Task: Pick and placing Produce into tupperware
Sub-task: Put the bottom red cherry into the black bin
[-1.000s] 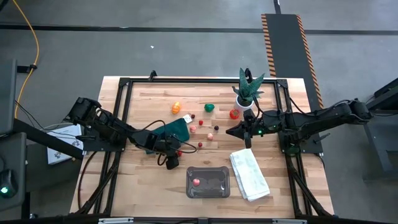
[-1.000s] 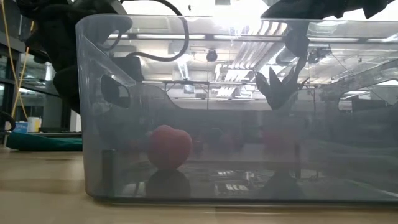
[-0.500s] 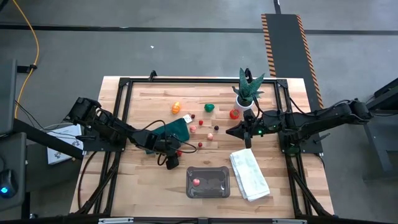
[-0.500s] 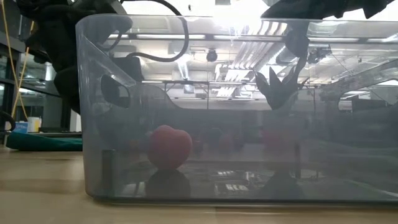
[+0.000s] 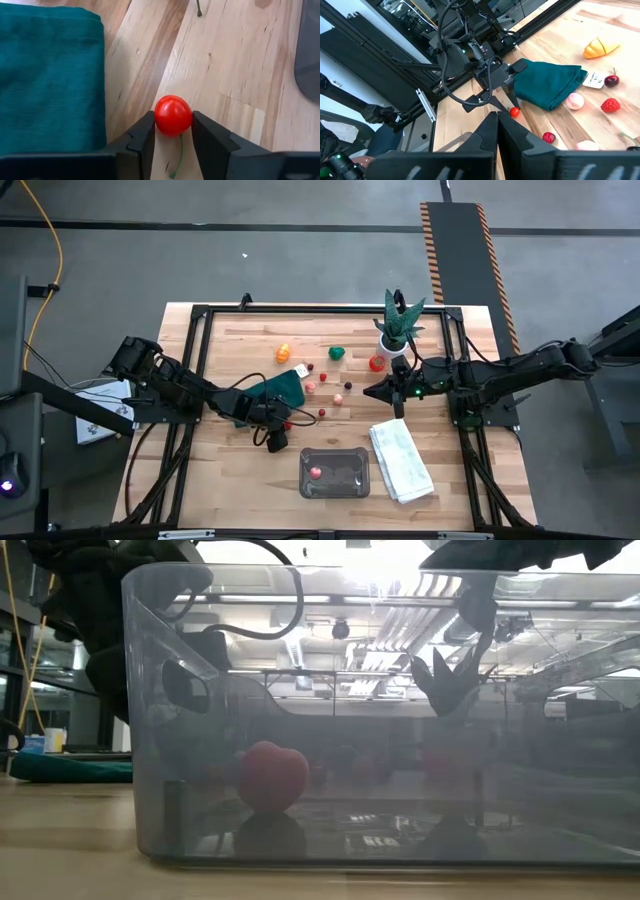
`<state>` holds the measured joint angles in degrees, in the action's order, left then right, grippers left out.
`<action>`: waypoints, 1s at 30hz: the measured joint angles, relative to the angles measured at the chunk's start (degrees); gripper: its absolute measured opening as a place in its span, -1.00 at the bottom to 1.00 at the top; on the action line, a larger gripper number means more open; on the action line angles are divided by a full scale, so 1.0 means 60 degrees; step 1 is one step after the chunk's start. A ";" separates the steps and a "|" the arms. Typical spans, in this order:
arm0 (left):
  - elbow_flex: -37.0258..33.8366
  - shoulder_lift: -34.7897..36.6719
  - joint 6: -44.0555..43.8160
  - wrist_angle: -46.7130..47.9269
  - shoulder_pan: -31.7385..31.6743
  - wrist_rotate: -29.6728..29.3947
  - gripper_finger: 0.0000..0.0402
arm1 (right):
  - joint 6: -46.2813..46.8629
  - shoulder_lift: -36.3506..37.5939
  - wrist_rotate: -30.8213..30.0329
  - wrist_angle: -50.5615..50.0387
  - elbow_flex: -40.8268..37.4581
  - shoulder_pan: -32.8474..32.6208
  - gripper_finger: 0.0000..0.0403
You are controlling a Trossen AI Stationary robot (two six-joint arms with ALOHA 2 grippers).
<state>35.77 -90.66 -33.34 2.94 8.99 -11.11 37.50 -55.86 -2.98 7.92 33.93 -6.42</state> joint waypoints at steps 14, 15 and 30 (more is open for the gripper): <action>0.0000 0.0002 0.0002 -0.0047 0.0000 0.0000 -0.47 | 0.0000 0.0000 0.0000 0.0000 0.0000 0.0000 -1.00; 0.0018 0.0002 0.0004 -0.0030 -0.0001 0.0002 -0.48 | 0.0000 0.0000 0.0000 0.0004 0.0000 0.0001 -1.00; 0.1652 0.0005 0.1034 0.2511 -0.0004 0.0022 -0.46 | 0.0000 0.0018 0.0000 0.0018 -0.0004 0.0000 -1.00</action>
<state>45.68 -90.63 -27.14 18.01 8.97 -10.98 37.50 -55.75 -2.98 8.03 33.91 -6.42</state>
